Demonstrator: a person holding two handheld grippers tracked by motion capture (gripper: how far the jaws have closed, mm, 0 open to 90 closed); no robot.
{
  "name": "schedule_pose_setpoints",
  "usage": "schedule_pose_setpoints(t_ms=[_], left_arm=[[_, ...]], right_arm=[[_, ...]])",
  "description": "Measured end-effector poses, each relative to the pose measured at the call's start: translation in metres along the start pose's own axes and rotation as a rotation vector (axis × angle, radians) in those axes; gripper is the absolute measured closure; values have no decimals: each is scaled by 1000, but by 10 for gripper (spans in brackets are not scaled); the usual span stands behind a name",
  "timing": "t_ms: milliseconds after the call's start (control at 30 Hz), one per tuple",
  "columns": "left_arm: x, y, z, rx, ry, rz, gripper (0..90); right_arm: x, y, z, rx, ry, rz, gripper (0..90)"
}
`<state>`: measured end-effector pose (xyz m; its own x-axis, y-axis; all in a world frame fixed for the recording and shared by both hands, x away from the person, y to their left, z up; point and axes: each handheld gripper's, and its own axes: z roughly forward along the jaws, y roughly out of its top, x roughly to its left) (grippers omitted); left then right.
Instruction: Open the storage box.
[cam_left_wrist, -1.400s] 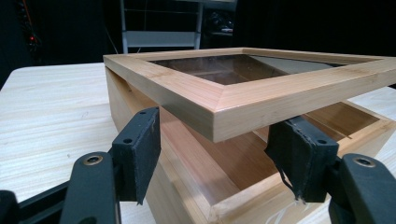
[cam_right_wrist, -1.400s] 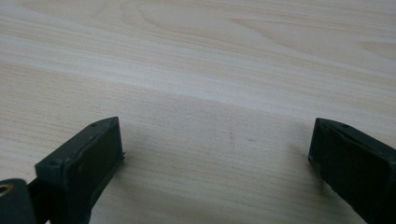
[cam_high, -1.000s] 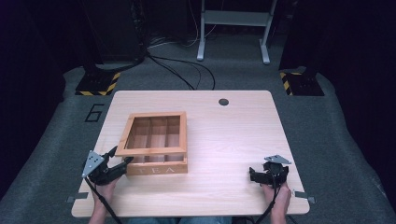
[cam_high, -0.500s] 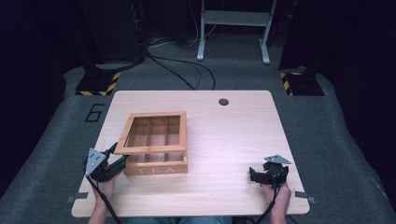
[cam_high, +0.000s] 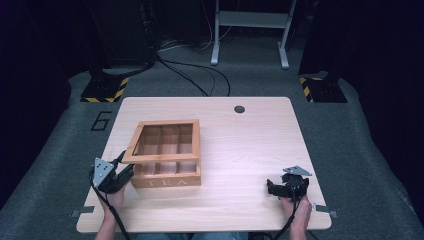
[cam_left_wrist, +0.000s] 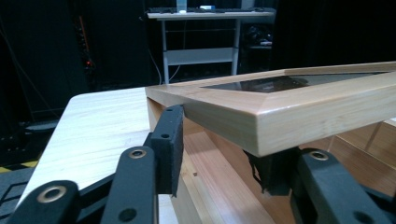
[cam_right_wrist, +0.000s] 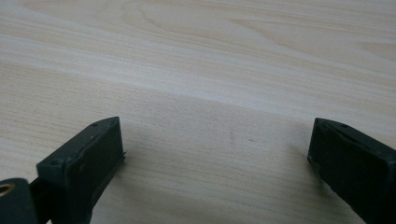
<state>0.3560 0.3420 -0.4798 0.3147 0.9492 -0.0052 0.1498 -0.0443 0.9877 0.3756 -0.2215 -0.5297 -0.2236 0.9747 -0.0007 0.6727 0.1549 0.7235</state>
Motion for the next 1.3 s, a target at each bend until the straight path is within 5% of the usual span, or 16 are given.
schedule_pose_setpoints(t_ms=[567, 867, 1300], left_arm=[[8, 26, 4, 35, -23, -40, 641], [14, 53, 13, 59, -30, -30, 639], [17, 68, 19, 70, -29, -27, 640]], right_arm=[[0, 0, 0, -1, 0, 0, 29], [0, 0, 0, 0, -1, 1, 29], [0, 0, 0, -1, 0, 2, 29]])
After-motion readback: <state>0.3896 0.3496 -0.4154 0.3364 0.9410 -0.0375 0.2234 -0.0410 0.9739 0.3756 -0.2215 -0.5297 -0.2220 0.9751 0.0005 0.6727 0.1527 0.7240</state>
